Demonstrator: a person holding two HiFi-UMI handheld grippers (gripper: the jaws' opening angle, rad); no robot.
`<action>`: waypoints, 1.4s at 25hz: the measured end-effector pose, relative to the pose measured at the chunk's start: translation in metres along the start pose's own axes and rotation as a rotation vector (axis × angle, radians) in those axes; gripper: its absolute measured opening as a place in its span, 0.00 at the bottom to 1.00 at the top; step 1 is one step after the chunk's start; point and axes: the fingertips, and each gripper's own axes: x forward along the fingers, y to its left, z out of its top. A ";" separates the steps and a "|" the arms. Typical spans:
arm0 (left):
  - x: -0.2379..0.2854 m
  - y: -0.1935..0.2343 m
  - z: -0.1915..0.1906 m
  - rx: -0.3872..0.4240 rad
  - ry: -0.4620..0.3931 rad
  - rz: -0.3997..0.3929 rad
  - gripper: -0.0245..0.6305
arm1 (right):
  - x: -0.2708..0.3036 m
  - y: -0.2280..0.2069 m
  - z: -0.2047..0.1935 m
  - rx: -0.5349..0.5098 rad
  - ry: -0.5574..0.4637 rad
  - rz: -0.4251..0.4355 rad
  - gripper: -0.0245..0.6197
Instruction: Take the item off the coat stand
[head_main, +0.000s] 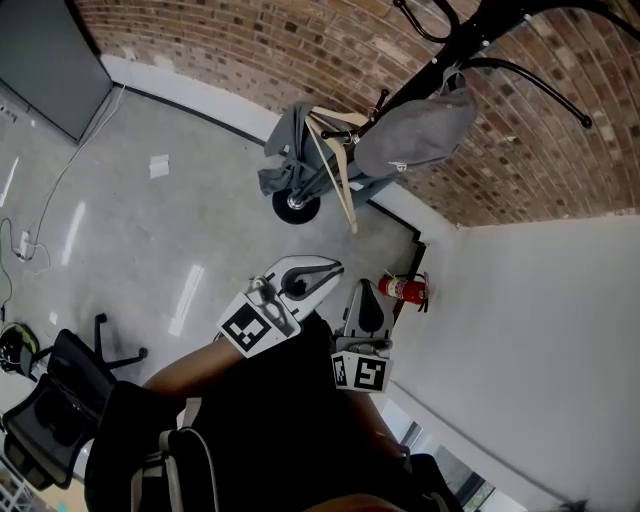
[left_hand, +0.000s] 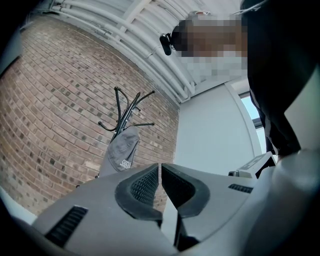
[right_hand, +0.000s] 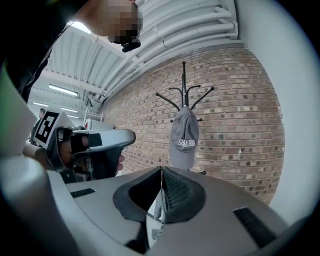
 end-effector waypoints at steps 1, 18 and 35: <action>0.005 0.001 0.000 0.007 0.003 0.002 0.07 | 0.002 -0.004 0.001 0.005 -0.006 -0.001 0.07; 0.103 0.029 0.024 0.187 -0.023 0.145 0.22 | 0.034 -0.079 0.037 -0.022 -0.161 0.043 0.07; 0.165 0.077 0.029 0.347 -0.004 0.351 0.25 | 0.079 -0.151 0.023 0.052 -0.220 0.148 0.07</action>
